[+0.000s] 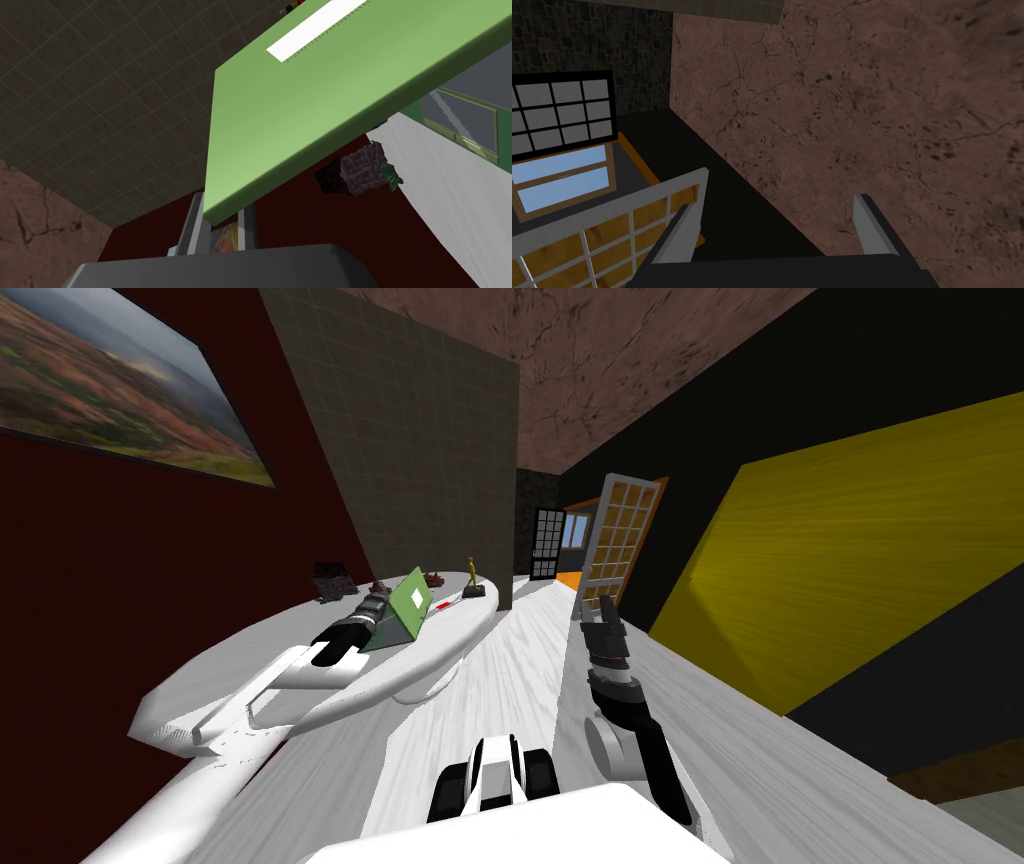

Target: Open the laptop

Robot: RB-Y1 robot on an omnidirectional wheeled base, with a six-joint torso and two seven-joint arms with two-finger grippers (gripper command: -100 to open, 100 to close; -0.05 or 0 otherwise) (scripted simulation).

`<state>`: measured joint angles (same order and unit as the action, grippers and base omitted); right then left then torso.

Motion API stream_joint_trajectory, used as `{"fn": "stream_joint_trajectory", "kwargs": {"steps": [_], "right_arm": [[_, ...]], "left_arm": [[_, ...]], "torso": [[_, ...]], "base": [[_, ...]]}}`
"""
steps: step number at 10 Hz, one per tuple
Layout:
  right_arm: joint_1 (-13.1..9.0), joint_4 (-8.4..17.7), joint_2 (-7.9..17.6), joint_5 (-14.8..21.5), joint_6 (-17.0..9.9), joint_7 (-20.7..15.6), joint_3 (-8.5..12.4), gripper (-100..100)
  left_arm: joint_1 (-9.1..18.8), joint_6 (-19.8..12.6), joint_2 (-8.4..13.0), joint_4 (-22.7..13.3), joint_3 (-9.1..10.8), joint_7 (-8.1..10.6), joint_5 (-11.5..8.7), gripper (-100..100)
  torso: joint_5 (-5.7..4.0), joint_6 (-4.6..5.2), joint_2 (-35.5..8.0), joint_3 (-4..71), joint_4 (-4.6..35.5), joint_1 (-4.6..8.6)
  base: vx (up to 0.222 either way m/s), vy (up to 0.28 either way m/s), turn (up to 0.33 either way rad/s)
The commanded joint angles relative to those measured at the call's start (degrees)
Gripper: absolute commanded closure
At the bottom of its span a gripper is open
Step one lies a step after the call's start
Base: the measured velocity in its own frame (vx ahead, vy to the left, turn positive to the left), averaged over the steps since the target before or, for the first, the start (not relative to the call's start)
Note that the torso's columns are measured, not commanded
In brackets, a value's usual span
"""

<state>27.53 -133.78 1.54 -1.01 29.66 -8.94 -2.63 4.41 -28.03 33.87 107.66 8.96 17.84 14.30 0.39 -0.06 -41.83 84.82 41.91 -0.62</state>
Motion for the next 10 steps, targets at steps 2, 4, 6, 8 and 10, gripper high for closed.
{"fn": "stream_joint_trajectory", "kwargs": {"steps": [2, 4, 6, 8, 10], "right_arm": [[0.0, 0.0, 0.0, 0.0, 0.0, 0.0, 0.0, 0], [0.0, 0.0, 0.0, 0.0, 0.0, 0.0, 0.0, 0], [0.0, 0.0, 0.0, 0.0, 0.0, 0.0, 0.0, 0], [0.0, 0.0, 0.0, 0.0, 0.0, 0.0, 0.0, 0], [0.0, 0.0, 0.0, 0.0, 0.0, 0.0, 0.0, 0]], "left_arm": [[0.7, 2.3, -4.3, -3.4, 1.87, 3.05, -3.1, 100], [1.2, 3.4, -6.1, -4.8, 2.68, 4.30, -4.3, 100], [1.7, 4.0, -6.2, -4.2, 3.28, 4.49, -4.4, 100], [1.7, 7.5, -9.5, -7.1, 4.48, 6.48, -6.6, 100], [1.7, 9.6, -11.8, -9.1, 5.14, 7.70, -8.1, 100]], "torso": [[0.14, -0.16, 0.1, 0.1, -0.1, -0.17], [0.18, -0.11, 0.0, 0.0, -0.2, -0.06], [0.12, 0.03, 0.0, 0.0, -0.2, 0.21], [-0.20, 0.25, -0.1, -0.1, 0.0, 0.67], [-0.22, 0.38, -0.1, -0.1, 0.0, 0.74]], "base": [[0.010, 0.100, 0.041], [0.005, 0.091, 0.048], [0.002, 0.061, 0.034], [-0.003, 0.073, 0.075], [-0.006, 0.077, 0.040]]}}
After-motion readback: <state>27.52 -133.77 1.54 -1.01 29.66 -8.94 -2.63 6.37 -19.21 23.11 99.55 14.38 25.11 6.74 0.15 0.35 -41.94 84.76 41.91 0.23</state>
